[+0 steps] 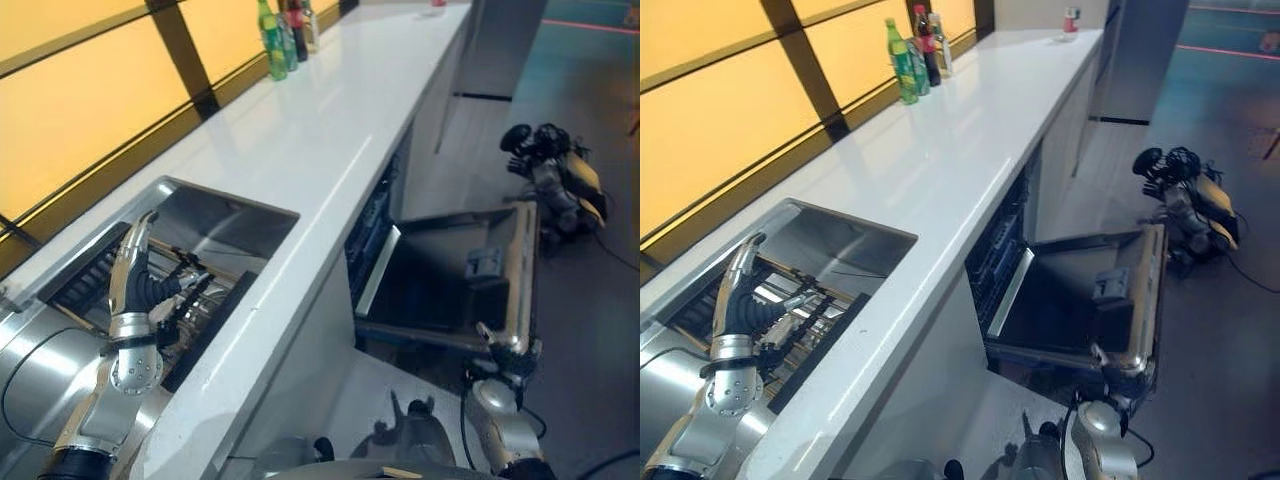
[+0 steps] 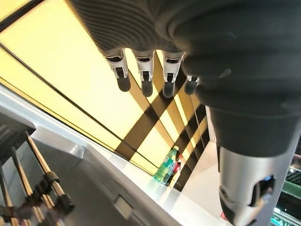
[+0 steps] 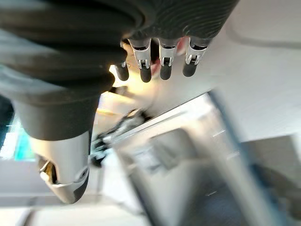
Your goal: Pick up plates and place into dishwasher.
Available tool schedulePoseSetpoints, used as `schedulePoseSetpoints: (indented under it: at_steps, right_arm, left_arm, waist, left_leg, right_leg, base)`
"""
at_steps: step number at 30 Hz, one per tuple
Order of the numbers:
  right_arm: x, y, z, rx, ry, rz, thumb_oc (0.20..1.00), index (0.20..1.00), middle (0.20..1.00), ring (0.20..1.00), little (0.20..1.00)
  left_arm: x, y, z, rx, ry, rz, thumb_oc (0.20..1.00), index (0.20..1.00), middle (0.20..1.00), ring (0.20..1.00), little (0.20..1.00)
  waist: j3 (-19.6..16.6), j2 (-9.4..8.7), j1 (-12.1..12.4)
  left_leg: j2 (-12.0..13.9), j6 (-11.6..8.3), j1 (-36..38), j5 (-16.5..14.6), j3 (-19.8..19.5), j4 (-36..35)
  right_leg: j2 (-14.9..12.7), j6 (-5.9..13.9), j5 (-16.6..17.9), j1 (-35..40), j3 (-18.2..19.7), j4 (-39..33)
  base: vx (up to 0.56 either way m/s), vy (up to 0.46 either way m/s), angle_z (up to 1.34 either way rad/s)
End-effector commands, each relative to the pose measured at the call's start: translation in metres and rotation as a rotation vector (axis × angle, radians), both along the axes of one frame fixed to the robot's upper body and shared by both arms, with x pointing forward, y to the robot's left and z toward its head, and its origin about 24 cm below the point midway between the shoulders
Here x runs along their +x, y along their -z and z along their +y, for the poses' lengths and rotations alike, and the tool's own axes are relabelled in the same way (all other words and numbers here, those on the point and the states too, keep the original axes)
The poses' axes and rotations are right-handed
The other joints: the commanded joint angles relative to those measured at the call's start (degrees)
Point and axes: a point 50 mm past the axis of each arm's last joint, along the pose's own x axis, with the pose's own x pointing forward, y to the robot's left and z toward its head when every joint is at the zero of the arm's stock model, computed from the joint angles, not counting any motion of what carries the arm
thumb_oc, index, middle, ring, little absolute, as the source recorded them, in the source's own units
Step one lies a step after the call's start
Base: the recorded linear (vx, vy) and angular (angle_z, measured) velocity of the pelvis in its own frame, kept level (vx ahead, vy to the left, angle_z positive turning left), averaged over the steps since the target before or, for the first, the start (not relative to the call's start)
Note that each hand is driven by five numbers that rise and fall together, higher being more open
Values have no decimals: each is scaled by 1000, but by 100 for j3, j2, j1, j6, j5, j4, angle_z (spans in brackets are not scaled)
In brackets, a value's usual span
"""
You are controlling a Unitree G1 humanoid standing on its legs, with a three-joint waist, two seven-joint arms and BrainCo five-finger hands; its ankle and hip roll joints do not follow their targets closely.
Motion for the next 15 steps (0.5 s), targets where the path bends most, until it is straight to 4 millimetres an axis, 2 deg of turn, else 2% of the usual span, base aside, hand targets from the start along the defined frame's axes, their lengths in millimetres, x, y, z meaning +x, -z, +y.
schedulePoseSetpoints:
  at_steps: [1, 2, 5, 8, 10, 15]
  right_arm:
    - [13, -21, -19, -36, 40, -181, 1000, 1000, 1000, 1000, 1000]
    - [15, -21, -22, -31, 53, -192, 1000, 1000, 1000, 1000, 1000]
    - [21, -25, -36, -62, 113, -227, 1000, 1000, 1000, 1000, 1000]
    - [28, -28, -44, -20, 165, -285, 1000, 1000, 1000, 1000, 1000]
    - [32, -32, -50, 41, 228, -382, 1000, 1000, 1000, 1000, 1000]
    - [50, -47, -55, 146, 219, -574, 1000, 1000, 1000, 1000, 1000]
  left_arm:
    - [17, -41, -4, 26, -14, -256, 1000, 1000, 1000, 1000, 1000]
    - [20, -40, -5, 14, -15, -262, 1000, 1000, 1000, 1000, 1000]
    - [25, -33, -20, -54, -24, -284, 1000, 1000, 1000, 1000, 1000]
    - [26, -29, -27, -94, -40, -306, 1000, 1000, 1000, 1000, 1000]
    - [24, -27, -34, -122, -43, -331, 1000, 1000, 1000, 1000, 1000]
    - [21, -27, -41, -150, -39, -353, 1000, 1000, 1000, 1000, 1000]
  waist:
    - [233, 200, -280]
    - [286, 260, -308]
    - [566, 638, -470]
    - [768, 888, -548]
    - [1018, 1122, -598]
    - [1293, 1438, -569]
  left_leg:
    - [-519, 323, -917, -592, 48, 926]
    - [-523, 307, -962, -576, 76, 941]
    - [-541, 194, -1098, -480, 260, 967]
    - [-549, 157, -1227, -481, 381, 1031]
    - [-559, 109, -1401, -521, 451, 1170]
    - [-613, 72, -1683, -585, 502, 1398]
  right_leg:
    - [-244, 196, 685, 125, 154, -1470]
    - [-258, 202, 690, 31, 188, -1433]
    - [-333, 190, 696, -295, 342, -1342]
    - [-343, 157, 652, -547, 476, -1235]
    - [-380, 115, 542, -779, 527, -1034]
    - [-442, -7, 284, -1193, 502, -536]
  base:
    - [-245, 199, -22]
    - [-186, 247, -39]
    - [-79, 223, -29]
    - [-66, 146, -49]
    - [-96, 99, -27]
    - [-46, 42, 3]
